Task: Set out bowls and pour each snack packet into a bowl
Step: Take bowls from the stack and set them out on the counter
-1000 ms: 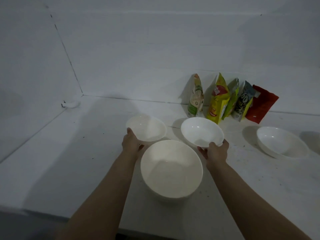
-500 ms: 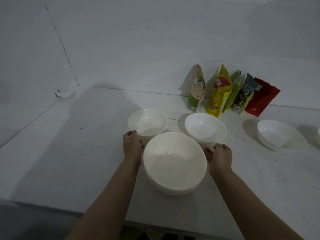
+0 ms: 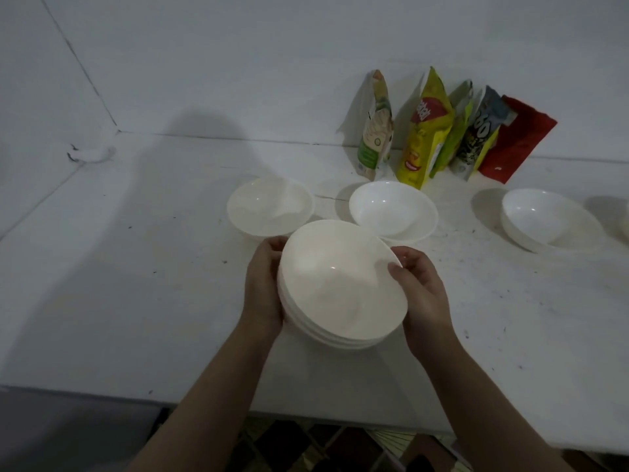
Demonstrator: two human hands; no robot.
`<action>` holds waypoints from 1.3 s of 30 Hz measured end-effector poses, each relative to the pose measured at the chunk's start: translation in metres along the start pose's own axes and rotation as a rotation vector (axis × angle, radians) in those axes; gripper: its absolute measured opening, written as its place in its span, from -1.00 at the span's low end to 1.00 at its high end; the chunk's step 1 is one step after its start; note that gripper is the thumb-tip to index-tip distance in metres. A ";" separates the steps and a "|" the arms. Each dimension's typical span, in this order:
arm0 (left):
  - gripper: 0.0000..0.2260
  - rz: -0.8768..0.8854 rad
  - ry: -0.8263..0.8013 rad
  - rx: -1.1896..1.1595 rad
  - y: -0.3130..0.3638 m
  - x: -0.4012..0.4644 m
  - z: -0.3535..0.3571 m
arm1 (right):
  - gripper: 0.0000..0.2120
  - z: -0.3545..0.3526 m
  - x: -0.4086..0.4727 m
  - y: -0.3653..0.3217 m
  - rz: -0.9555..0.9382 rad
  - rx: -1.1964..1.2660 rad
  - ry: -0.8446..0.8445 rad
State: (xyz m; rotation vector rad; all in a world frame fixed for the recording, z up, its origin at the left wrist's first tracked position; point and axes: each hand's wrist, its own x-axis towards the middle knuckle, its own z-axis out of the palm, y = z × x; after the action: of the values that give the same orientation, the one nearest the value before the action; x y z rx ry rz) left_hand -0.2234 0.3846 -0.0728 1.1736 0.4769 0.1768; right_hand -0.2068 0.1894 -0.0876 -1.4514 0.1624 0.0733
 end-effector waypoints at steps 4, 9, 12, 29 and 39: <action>-0.71 0.197 -0.150 0.298 0.009 -0.008 0.028 | -0.83 -0.030 0.012 0.003 0.079 -0.054 0.074; -0.73 0.197 -0.339 0.557 0.027 -0.027 0.070 | -0.89 -0.053 0.007 -0.005 -0.115 -0.400 0.225; -0.76 0.116 -0.444 0.739 0.039 -0.034 0.089 | -0.71 -0.052 0.000 -0.033 -0.159 -0.351 0.148; -0.75 0.216 -0.721 1.088 0.065 -0.038 0.120 | -0.68 -0.018 -0.008 -0.098 0.190 -0.338 -0.233; -0.60 0.251 -0.794 1.289 0.069 -0.025 0.116 | -0.75 -0.036 -0.009 -0.103 0.182 -0.265 -0.196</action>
State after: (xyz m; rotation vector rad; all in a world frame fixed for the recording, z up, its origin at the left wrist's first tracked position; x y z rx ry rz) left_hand -0.1859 0.3039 0.0323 2.3999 -0.3716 -0.4608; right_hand -0.2023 0.1414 0.0108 -1.6808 0.1271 0.3972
